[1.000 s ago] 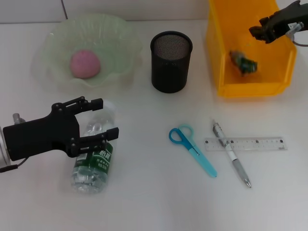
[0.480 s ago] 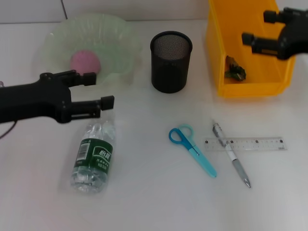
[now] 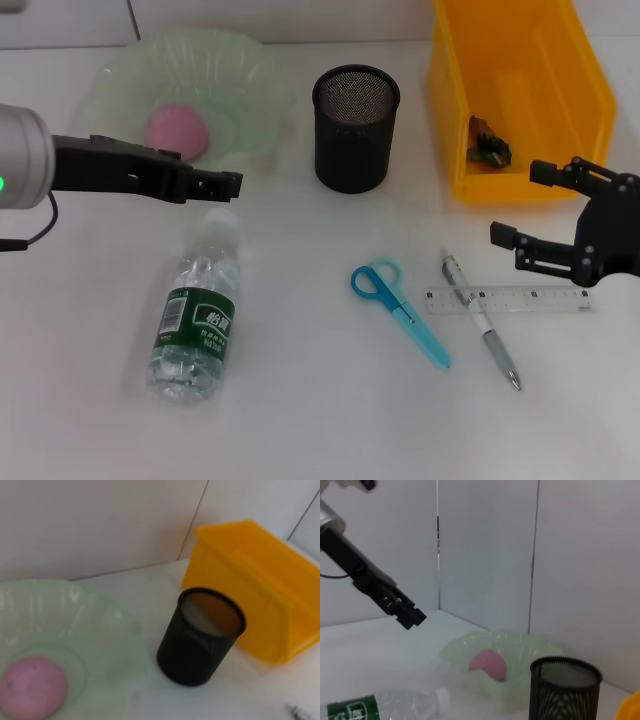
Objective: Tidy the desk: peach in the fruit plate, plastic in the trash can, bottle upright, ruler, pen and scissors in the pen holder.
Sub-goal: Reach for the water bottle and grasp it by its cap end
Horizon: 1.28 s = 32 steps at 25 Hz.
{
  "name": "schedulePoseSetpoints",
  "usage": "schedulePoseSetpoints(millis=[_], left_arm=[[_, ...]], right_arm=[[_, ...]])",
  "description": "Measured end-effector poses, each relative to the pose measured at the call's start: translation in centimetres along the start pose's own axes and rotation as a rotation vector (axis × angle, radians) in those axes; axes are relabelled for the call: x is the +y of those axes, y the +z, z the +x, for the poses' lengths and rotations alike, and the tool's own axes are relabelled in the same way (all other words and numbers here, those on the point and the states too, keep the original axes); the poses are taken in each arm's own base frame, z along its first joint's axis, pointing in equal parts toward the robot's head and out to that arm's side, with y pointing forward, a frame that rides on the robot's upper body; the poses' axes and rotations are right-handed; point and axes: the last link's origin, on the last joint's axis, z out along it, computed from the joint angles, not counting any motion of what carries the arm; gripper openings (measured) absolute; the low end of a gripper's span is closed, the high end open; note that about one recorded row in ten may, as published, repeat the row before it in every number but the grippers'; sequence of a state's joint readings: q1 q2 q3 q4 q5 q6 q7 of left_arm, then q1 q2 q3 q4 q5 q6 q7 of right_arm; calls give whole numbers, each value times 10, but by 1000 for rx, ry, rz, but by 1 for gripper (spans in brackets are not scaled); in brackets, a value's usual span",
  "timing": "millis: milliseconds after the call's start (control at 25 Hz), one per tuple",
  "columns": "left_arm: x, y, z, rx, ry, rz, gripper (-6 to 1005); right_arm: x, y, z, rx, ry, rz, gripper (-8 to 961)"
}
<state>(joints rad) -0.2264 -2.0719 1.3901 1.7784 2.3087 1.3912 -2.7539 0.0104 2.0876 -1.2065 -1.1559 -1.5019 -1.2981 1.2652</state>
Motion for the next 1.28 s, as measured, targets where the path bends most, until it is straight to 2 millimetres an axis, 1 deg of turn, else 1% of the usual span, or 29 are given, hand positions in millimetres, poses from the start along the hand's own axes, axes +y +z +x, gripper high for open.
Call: schedulePoseSetpoints(millis=[160, 280, 360, 520, 840, 1080, 1240, 1280], left_arm=[[7, 18, 3, -92, 27, 94, 826], [18, 29, 3, -132, 68, 91, 824], [21, 35, 4, -139, 75, 75, 821], [14, 50, 2, -167, 56, 73, 817], [3, 69, 0, -182, 15, 73, 808], [-10, 79, -4, -200, -30, 90, 801], [-15, 81, -5, -200, -44, 100, 796], [-19, 82, -6, -196, -55, 108, 795]], right_arm=[[2, 1, 8, 6, 18, -6, 843], [3, 1, 9, 7, 22, -7, 843], [3, 1, 10, 7, 24, -7, 843], [4, 1, 11, 7, 26, -9, 843], [4, 3, 9, 3, 24, -17, 842], [3, 6, 9, -1, 30, -26, 842], [3, 7, 9, 0, 35, -28, 842], [3, 7, 9, 0, 35, -28, 842]])
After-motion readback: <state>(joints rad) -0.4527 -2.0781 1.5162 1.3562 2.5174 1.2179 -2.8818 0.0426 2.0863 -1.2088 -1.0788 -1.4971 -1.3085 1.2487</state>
